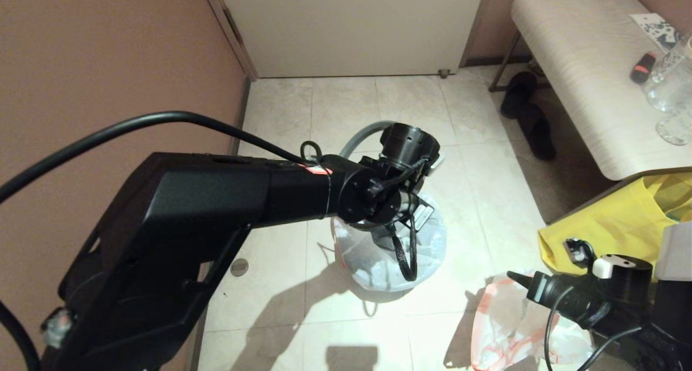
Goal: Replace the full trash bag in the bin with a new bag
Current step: Place the trash can ring on the trash can
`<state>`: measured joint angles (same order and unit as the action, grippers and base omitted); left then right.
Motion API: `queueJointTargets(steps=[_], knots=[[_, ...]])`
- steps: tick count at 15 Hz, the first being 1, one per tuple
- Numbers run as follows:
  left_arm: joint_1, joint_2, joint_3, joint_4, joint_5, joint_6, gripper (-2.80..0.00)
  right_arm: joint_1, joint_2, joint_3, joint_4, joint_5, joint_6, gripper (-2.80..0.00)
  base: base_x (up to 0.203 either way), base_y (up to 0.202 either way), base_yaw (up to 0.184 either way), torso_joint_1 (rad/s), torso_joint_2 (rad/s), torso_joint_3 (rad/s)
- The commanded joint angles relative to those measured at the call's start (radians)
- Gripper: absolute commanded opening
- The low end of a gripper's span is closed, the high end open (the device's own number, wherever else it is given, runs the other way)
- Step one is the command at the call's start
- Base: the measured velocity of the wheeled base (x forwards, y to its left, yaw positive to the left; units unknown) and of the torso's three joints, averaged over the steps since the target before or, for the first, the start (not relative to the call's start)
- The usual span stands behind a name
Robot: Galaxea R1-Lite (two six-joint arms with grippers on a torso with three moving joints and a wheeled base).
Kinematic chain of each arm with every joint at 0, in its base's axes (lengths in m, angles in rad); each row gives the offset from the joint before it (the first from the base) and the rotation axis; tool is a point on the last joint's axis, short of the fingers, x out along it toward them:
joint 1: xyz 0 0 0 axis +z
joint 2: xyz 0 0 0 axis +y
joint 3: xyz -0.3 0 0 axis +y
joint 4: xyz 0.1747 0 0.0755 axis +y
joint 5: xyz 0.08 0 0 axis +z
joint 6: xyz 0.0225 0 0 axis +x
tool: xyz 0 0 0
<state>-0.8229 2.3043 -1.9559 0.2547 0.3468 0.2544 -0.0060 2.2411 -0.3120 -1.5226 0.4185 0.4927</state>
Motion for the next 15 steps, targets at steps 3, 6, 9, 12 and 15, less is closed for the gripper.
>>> queueJointTargets(steps=[3,6,9,12,15], knots=[[-0.047,0.034,0.017,0.079,0.003,-0.056,-2.80,-0.052,-0.005,-0.041,-0.047,0.003,0.007,-2.80,0.000,0.000,0.000,0.000,0.00,0.000],[-0.081,0.066,0.016,0.147,0.004,-0.104,-2.80,-0.051,-0.009,-0.041,-0.047,0.004,0.007,-2.80,0.000,0.000,0.000,0.000,0.00,0.000],[-0.107,0.084,0.011,0.144,0.001,-0.106,-2.80,-0.051,-0.011,-0.041,-0.047,0.005,0.007,-2.80,0.000,0.000,0.000,0.000,0.00,0.000],[-0.105,0.108,0.015,0.150,-0.002,-0.103,-2.80,-0.051,-0.011,-0.041,-0.047,0.005,0.007,-2.80,0.000,0.000,0.000,0.000,0.00,0.000],[-0.099,0.139,0.014,0.149,0.001,-0.098,-2.80,-0.049,-0.009,-0.041,-0.047,0.005,0.006,-2.80,0.000,0.000,0.000,0.000,0.00,0.000]])
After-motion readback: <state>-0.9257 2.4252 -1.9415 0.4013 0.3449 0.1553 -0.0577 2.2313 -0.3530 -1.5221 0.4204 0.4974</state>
